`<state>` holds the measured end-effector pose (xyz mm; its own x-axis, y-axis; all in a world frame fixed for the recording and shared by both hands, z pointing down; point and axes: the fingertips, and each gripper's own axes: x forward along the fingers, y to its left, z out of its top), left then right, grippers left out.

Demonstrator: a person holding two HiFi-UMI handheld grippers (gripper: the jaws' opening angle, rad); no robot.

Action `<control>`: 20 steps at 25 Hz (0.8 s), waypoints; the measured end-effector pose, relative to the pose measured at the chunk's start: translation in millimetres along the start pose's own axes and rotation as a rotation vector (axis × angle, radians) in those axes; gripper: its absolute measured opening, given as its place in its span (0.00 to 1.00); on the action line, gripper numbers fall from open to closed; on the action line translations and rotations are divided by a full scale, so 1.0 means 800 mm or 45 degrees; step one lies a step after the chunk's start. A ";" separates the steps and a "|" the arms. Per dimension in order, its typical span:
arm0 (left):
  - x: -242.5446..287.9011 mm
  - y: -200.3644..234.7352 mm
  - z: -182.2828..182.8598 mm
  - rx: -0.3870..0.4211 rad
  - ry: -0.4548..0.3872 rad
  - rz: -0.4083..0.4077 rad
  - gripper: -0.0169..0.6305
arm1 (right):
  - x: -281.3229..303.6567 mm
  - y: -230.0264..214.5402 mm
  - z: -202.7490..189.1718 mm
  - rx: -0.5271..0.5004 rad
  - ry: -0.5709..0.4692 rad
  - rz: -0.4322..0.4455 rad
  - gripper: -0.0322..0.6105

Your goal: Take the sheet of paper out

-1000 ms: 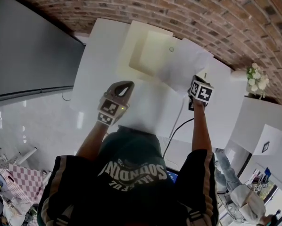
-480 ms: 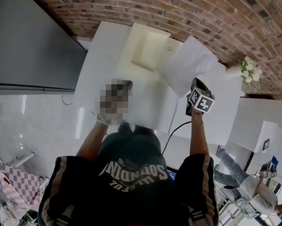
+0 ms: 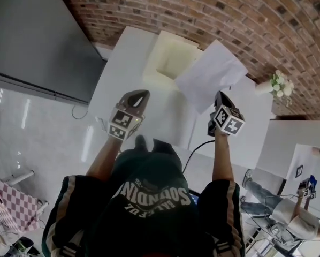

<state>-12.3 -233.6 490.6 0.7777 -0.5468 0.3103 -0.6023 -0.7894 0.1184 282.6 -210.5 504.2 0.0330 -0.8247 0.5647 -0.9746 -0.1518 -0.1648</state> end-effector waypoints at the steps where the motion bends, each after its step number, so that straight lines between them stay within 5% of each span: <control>1: -0.005 0.001 0.001 0.002 -0.006 0.006 0.04 | -0.003 0.008 0.000 0.010 -0.005 0.019 0.05; 20: -0.060 0.026 -0.001 0.006 -0.048 0.079 0.04 | -0.012 0.099 0.000 -0.005 -0.041 0.166 0.05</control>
<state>-62.1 -223.3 478.8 0.7449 -0.6051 0.2810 -0.6491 -0.7547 0.0957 205.3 -214.5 485.7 -0.0872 -0.8544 0.5123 -0.9719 -0.0398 -0.2318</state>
